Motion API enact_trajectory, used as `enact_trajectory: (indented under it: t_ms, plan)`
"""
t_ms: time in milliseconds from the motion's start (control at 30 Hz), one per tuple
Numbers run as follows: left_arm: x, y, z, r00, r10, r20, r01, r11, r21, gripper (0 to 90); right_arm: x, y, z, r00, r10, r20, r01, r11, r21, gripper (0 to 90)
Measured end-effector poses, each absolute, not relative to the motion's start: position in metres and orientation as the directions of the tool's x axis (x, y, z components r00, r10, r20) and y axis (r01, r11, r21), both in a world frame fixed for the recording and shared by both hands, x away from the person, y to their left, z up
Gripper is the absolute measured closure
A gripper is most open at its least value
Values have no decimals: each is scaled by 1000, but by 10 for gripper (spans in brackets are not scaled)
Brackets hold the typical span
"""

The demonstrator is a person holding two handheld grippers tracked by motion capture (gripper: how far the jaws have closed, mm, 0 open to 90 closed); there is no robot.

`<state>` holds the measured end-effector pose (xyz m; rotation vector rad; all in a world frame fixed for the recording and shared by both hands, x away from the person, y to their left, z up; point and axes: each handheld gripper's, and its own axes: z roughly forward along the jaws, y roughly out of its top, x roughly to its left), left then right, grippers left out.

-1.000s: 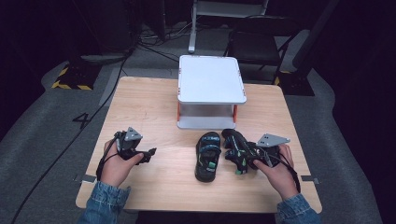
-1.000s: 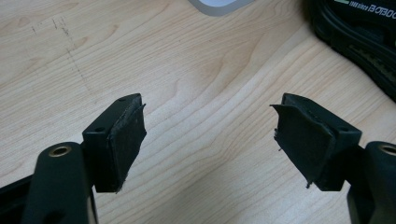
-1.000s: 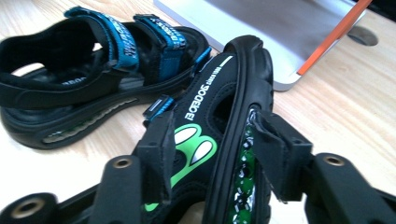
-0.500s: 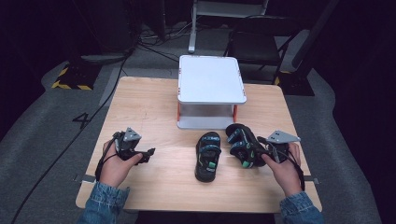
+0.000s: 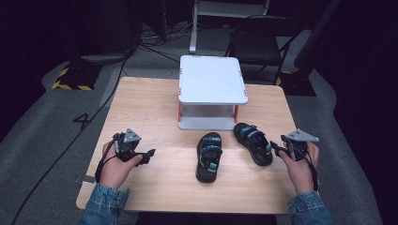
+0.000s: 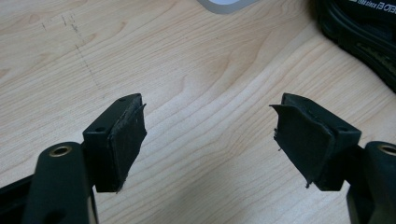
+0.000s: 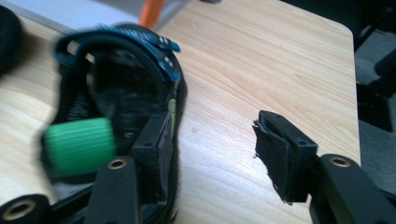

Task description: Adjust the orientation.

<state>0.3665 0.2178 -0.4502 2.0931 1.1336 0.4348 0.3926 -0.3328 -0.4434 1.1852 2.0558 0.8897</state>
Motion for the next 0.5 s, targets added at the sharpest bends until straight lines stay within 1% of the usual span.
enact_trajectory:
  t_ms: [200, 267, 333, 400, 433, 467, 500]
  plan:
    - [370, 215, -450, 570, 821, -37, 581, -370, 725, 247, 370, -332, -418, -482, 871, -100, 447, 342, 827, 446]
    - [371, 213, -450, 574, 818, -34, 578, -376, 724, 248, 365, -329, -415, -526, 847, -77, 431, 343, 835, 439]
    - [372, 212, -450, 580, 814, -33, 577, -382, 722, 248, 365, -324, -417, -567, 822, -64, 435, 364, 824, 448]
    - [373, 210, -450, 585, 810, -34, 577, -386, 719, 249, 368, -320, -423, -584, 809, -58, 454, 385, 804, 478]
    - [373, 210, -450, 586, 810, -32, 576, -388, 719, 249, 370, -319, -427, -588, 807, -56, 464, 393, 794, 562]
    - [373, 210, -450, 587, 809, -32, 576, -389, 719, 249, 371, -319, -429, -591, 804, -68, 468, 410, 783, 619]
    - [373, 210, -450, 588, 808, -32, 576, -390, 718, 250, 371, -318, -430, -594, 802, -65, 463, 407, 788, 651]
